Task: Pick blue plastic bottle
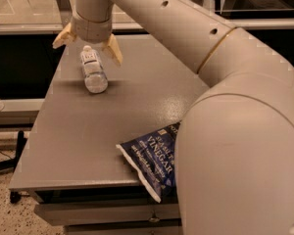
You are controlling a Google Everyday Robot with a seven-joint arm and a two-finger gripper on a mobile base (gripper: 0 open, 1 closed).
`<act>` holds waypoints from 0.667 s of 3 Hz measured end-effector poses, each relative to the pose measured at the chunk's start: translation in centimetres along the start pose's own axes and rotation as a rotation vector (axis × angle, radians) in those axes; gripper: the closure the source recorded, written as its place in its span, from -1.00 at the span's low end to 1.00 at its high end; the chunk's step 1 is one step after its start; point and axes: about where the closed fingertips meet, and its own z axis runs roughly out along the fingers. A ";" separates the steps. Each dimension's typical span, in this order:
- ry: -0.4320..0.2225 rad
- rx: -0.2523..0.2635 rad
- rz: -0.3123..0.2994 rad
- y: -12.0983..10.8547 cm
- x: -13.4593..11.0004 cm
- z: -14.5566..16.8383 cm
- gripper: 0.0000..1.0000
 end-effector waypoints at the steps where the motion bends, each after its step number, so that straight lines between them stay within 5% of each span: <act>1: 0.023 -0.058 -0.070 0.9 0.3 1.3 -1.00; 2: 0.033 -0.103 -0.097 1.7 0.6 2.6 -1.00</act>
Offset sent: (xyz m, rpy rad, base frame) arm 0.0166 -0.0148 -0.0416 -0.1838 -0.0676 0.0671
